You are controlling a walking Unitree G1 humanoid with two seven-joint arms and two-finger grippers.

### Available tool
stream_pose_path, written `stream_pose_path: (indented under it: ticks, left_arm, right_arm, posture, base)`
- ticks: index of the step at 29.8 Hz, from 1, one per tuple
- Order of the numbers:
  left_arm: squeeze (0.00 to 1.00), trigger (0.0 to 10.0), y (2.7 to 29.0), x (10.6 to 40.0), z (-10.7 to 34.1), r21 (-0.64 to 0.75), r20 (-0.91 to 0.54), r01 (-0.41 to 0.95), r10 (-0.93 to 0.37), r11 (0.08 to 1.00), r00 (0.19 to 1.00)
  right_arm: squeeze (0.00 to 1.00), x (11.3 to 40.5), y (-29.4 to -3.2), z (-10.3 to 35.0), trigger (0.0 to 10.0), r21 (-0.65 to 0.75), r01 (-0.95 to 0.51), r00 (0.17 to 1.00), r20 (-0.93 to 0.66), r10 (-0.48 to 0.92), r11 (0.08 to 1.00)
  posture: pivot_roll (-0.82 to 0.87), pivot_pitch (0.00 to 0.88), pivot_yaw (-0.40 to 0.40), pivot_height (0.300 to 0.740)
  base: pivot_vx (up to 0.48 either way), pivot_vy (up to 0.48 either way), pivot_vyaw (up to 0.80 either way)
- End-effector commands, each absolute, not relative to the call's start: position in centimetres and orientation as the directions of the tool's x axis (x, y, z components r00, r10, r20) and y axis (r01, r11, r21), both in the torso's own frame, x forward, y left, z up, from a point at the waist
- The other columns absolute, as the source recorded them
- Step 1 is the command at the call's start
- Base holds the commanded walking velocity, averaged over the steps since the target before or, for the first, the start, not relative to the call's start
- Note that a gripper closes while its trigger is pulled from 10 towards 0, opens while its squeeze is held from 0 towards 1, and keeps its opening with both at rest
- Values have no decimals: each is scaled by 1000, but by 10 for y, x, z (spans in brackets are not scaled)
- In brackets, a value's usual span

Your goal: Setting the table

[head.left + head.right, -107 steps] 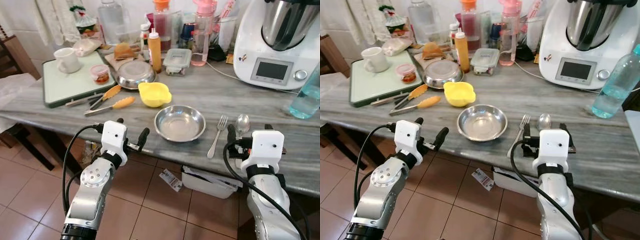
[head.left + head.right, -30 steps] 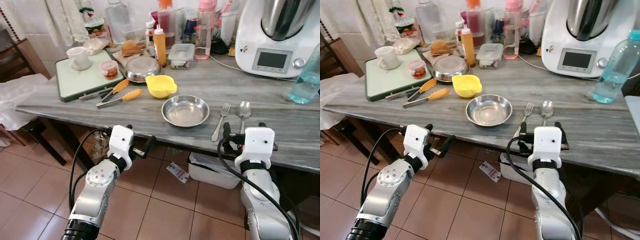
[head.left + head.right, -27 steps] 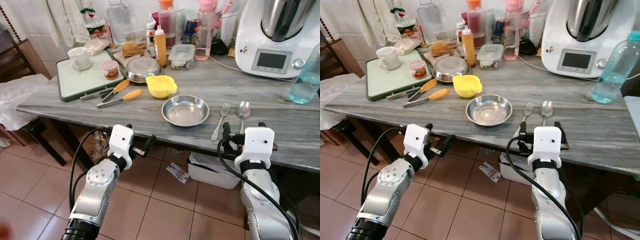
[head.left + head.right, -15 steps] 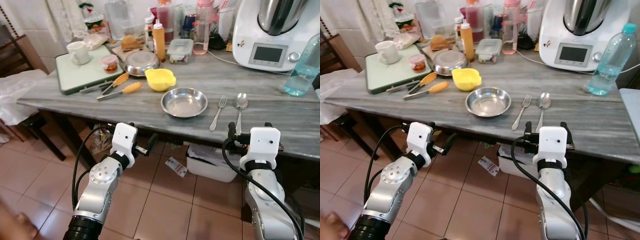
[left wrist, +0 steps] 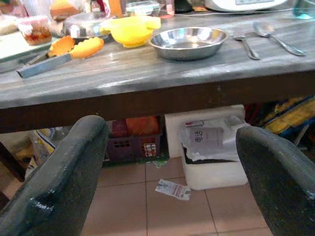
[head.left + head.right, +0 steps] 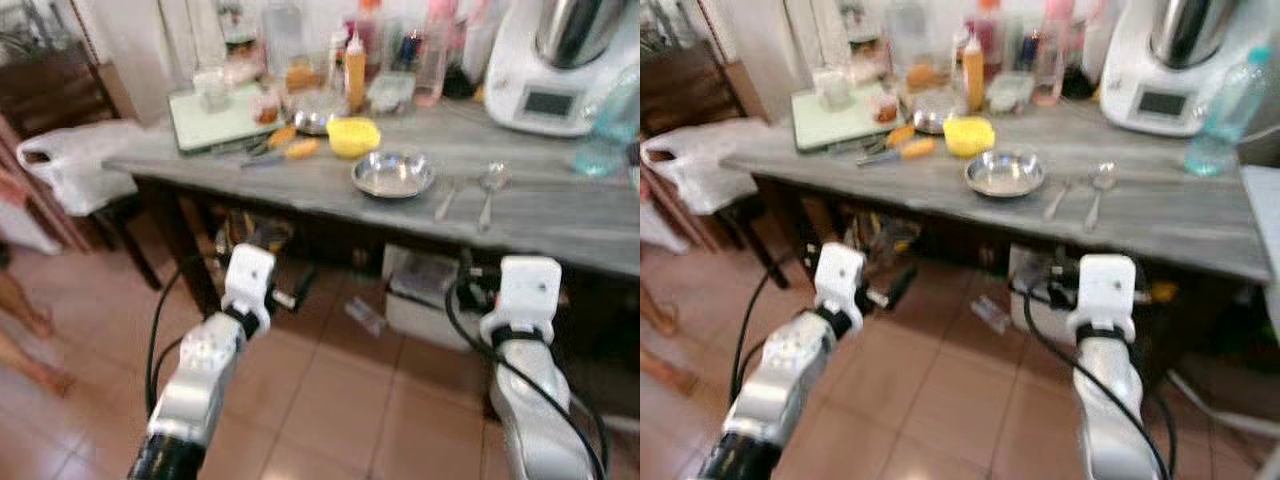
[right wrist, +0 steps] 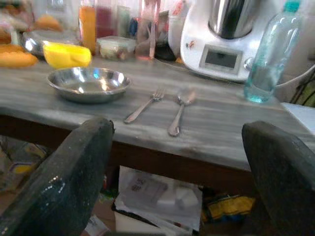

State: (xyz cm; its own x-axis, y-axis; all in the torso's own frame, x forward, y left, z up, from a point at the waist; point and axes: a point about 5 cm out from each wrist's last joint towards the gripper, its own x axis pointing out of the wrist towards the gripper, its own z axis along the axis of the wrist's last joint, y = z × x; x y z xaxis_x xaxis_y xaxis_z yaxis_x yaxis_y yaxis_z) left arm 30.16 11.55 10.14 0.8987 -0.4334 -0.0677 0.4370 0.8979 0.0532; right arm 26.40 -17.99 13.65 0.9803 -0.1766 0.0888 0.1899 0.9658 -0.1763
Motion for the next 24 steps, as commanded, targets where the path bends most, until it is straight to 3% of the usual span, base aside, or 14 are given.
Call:
stream_pose_path:
  ticks: [1, 5, 17, 24]
  left_arm:
    - [0, 10000, 115, 301, 103, 52, -59, 450, -447, 892, 893]
    - [0, 10000, 114, 299, 105, 11, -33, 451, -451, 892, 892]
    - [0, 10000, 111, 291, 102, -69, 4, 350, -350, 934, 937]
    - [0, 10000, 114, 291, 104, -65, 7, 331, -331, 941, 944]
  right_arm:
    - [0, 264, -181, 141, 10000, -182, 191, 979, 103, -175, 965]
    - [0, 262, -180, 145, 10000, -197, 173, 982, 111, -153, 965]
    - [0, 265, -181, 153, 10000, -290, 53, 996, 81, -31, 955]
    - [0, 268, -174, 152, 10000, -278, 16, 998, 69, 3, 960]
  posture:
    - [-122, 0, 87, 740]
    - [-122, 0, 73, 740]
    - [-119, 0, -97, 740]
    - [-94, 0, -78, 740]
  base:
    - [0, 0, 0]
    - [0, 0, 0]
    - [0, 0, 0]
    - [0, 0, 0]
